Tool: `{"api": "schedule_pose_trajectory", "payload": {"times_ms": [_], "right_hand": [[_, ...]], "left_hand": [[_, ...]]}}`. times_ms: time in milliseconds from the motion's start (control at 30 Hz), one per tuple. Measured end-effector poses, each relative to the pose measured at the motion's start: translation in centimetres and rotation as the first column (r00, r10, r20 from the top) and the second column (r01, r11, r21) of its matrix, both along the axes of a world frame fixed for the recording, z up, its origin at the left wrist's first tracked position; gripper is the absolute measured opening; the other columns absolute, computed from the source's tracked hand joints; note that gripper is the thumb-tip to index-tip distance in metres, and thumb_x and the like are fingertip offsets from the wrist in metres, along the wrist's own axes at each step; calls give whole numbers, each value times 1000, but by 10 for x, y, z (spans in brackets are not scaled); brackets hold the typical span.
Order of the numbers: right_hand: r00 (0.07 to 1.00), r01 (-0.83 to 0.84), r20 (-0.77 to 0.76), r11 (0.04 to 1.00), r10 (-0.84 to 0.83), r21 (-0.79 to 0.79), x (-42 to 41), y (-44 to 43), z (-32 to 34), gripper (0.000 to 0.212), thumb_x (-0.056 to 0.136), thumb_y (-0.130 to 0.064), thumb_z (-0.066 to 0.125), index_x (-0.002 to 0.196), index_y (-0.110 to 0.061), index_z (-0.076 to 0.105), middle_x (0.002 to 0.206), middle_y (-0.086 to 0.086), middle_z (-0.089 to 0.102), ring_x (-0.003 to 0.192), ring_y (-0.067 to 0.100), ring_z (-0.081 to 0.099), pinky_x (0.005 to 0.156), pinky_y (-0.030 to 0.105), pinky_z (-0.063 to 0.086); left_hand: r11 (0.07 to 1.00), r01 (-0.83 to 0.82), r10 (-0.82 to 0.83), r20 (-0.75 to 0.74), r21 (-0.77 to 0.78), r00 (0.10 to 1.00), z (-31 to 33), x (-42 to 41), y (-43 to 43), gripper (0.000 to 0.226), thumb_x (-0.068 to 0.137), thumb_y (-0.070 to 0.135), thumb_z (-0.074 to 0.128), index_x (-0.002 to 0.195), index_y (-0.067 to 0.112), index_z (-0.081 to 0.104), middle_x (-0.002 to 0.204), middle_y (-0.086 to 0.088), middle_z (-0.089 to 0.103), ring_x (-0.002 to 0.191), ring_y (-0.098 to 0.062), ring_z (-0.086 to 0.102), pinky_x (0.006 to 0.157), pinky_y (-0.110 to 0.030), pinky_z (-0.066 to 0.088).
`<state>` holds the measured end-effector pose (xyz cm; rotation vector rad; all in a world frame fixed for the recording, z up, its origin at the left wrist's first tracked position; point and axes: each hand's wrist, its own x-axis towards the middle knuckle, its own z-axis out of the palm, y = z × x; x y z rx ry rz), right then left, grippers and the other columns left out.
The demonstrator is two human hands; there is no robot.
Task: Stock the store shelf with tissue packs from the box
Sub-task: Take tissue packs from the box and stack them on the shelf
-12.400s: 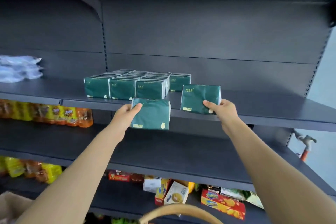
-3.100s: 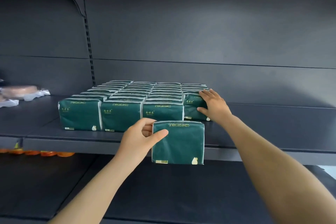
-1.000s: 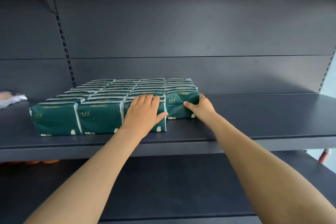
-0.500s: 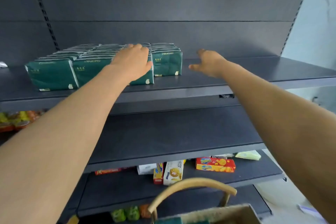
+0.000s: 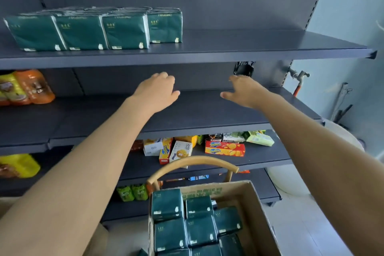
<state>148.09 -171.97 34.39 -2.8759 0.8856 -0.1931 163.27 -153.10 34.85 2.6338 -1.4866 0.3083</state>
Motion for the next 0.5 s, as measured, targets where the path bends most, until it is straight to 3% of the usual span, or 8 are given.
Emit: {"api": "schedule_pose_trajectory", "payload": {"times_ms": [300,433,500], "right_hand": [[969,-136,-180,972,171,192,-61,-31,-113,59,95,-41,48,141,-7,34,143,15,41,131,32,38,103,41,37],[923,-153,-304,951,235,271,-73,-36,-182,53,96,-42,46,135,-7,39,127,15,53,116,32,51,83,37,44],[895,-141,-361,935,261,326,-78,-34,-217,53,96,-41,44,135,-6,38,122,14,54,115,32,51,80,37,45]], "left_hand": [[975,-184,204,-172,124,964,-121,-88,-16,40,98,37,41,127,10,48,128,-8,49,119,-26,46,88,-39,43],[951,-200,260,-263,234,929,-188,-113,-13,40,97,38,41,125,10,50,125,-8,51,115,-24,49,91,-39,47],[936,-203,288,-293,287,912,-220,-126,-10,39,98,36,40,123,9,51,125,-8,51,115,-24,49,91,-39,46]]}}
